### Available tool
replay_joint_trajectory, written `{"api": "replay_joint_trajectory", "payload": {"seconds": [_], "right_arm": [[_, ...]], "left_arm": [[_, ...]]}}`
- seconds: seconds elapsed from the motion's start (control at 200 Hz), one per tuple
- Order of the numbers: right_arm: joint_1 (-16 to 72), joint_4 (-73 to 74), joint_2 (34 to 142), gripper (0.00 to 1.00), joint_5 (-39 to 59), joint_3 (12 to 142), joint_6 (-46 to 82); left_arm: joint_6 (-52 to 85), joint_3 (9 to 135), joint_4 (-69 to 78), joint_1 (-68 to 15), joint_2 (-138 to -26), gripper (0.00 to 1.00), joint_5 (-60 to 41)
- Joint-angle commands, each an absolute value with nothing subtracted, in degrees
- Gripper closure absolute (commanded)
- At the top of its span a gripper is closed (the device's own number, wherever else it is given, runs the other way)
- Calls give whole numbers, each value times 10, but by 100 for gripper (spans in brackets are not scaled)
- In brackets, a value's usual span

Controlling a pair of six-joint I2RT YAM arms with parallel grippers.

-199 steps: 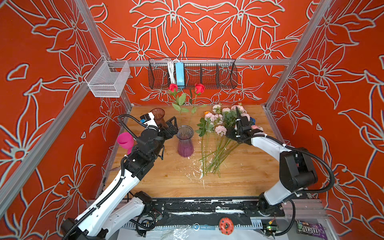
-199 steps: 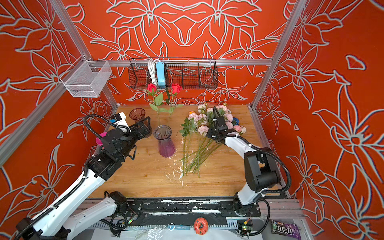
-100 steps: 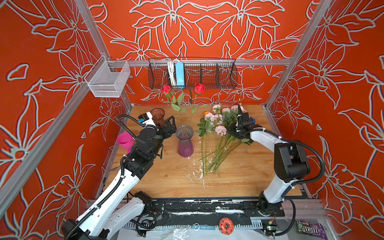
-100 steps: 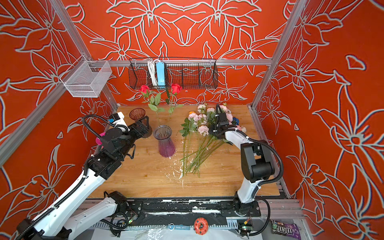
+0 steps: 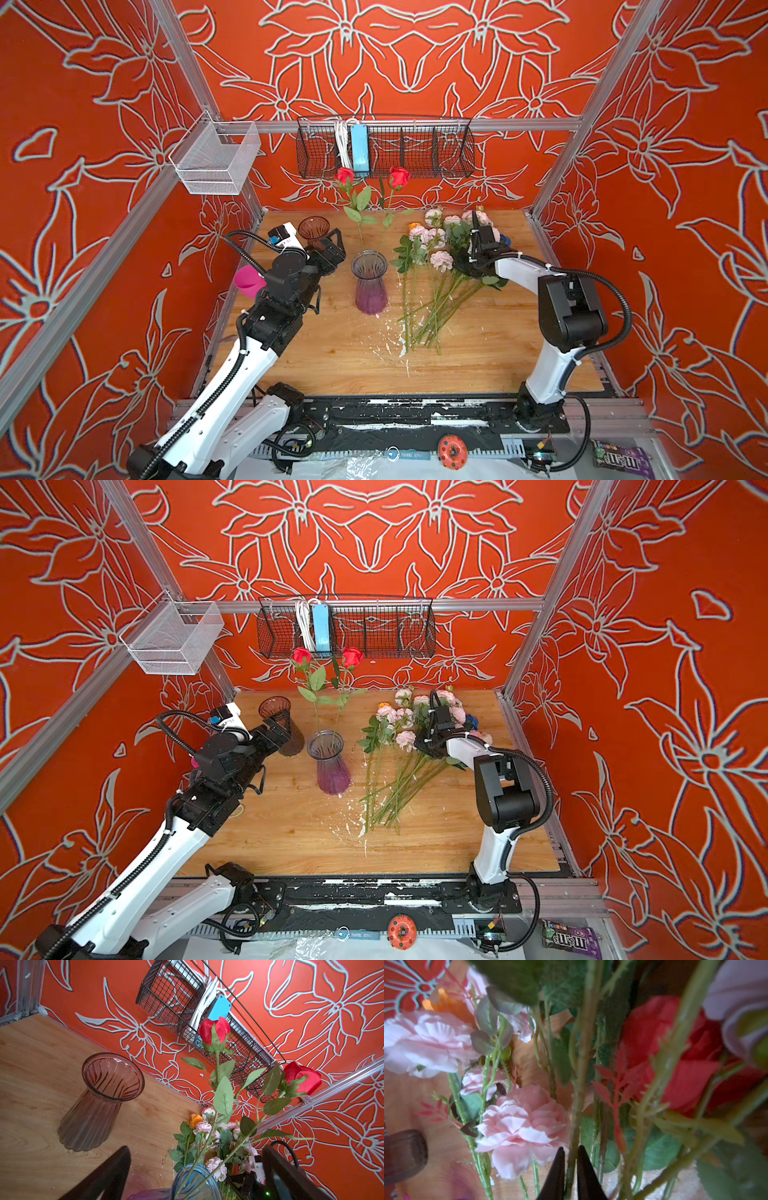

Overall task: Arrange the flowers into the vase
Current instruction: 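Lift the pink rose high with the right gripper toward the purple vase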

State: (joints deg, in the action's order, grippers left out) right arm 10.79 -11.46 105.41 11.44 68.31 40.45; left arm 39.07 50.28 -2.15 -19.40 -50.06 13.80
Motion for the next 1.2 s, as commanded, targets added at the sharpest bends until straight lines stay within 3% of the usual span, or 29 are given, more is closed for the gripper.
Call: {"api": "replay_joint_trajectory", "payload": {"seconds": [0.0,0.27,0.585,0.921,1.066,1.196], "right_arm": [[104,-99,1028,95,121,683,407],[110,-53,915,99,150,646,398],[157,-4,791,99,90,649,333],[311,30,638,99,-32,660,208],[358,99,631,99,-16,672,185],[398,104,686,99,4,769,152]], "left_arm": [[405,507,-18,-188,-500,2,130],[413,507,-12,-183,-503,2,113],[405,503,0,-181,-499,2,107],[389,497,4,-164,-466,2,138],[379,495,10,-157,-456,2,145],[375,492,16,-145,-455,1,143]]}}
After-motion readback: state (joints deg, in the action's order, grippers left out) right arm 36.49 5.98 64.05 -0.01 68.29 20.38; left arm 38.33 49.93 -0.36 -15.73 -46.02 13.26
